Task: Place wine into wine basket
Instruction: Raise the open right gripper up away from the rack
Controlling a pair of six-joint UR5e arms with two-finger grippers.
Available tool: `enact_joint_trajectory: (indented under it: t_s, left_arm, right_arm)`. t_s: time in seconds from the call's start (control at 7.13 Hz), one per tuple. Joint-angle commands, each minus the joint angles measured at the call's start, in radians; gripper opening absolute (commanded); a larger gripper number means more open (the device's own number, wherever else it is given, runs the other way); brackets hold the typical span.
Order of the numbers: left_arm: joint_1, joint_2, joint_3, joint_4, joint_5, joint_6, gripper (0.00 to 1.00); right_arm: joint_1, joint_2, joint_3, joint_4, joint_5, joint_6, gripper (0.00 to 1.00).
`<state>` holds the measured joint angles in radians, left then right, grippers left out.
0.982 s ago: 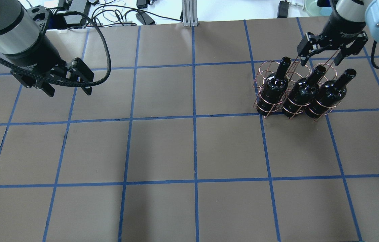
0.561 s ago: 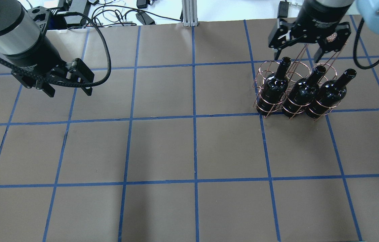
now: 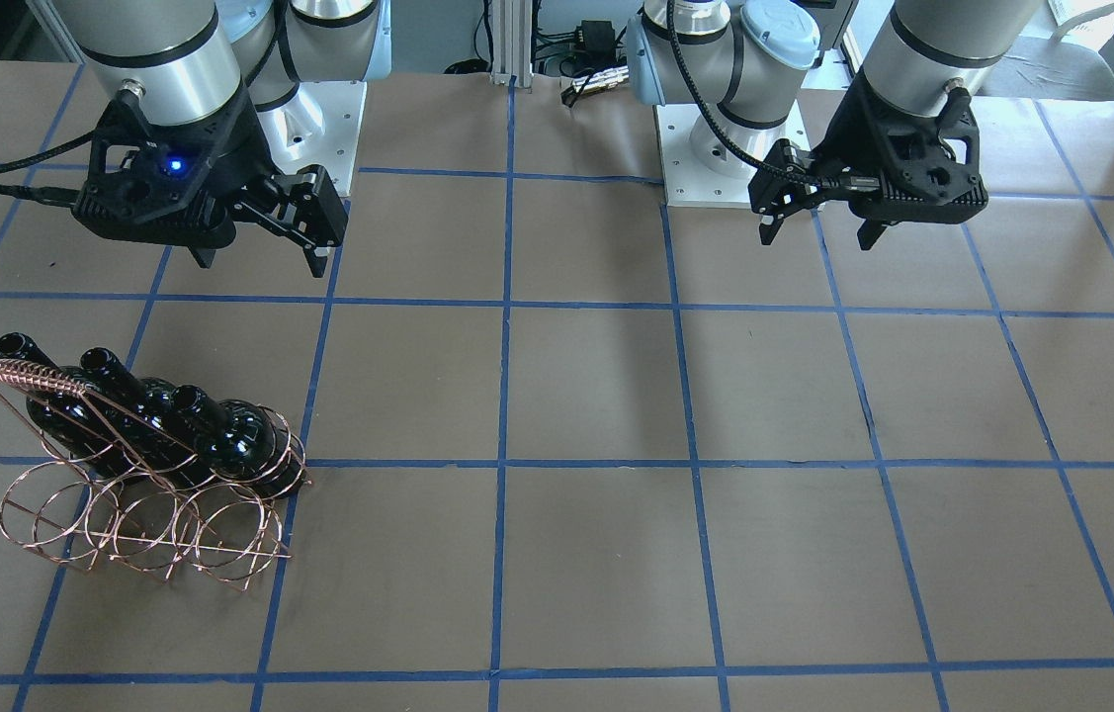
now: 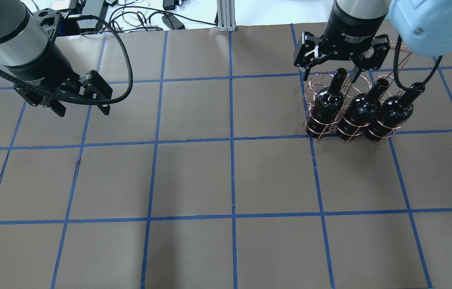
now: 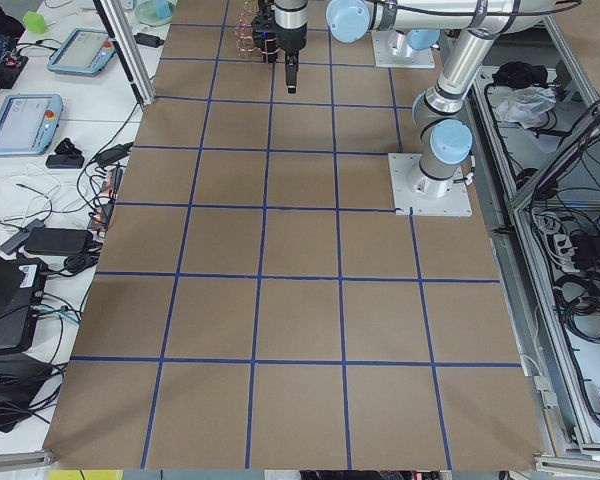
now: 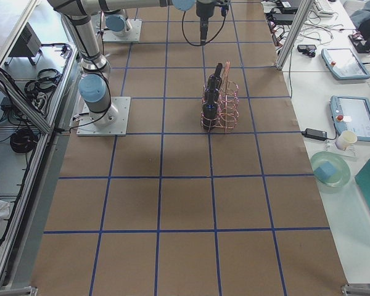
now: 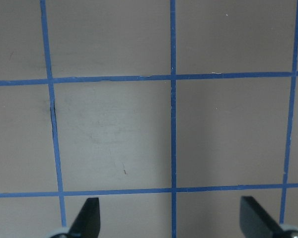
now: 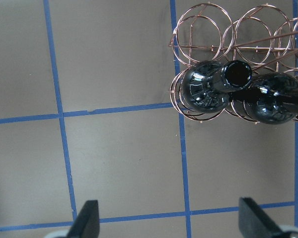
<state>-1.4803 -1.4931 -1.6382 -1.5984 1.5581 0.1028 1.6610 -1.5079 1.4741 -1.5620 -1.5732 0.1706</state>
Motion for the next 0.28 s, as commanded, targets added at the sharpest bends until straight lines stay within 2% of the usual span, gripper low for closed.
enact_joint_trajectory:
  t_s: [0.0,0.14]
  left_arm:
    - [0.0,0.001,0.0,0.0,-0.001,0.0,1.0]
    - [0.0,0.001,0.0,0.0,0.0,0.002,1.0]
  right_arm:
    - [-0.012,-0.003,0.002,0.005,-0.001,-0.023,0.99]
    - [-0.012,-0.003,0.002,0.007,-0.004,-0.023,0.99]
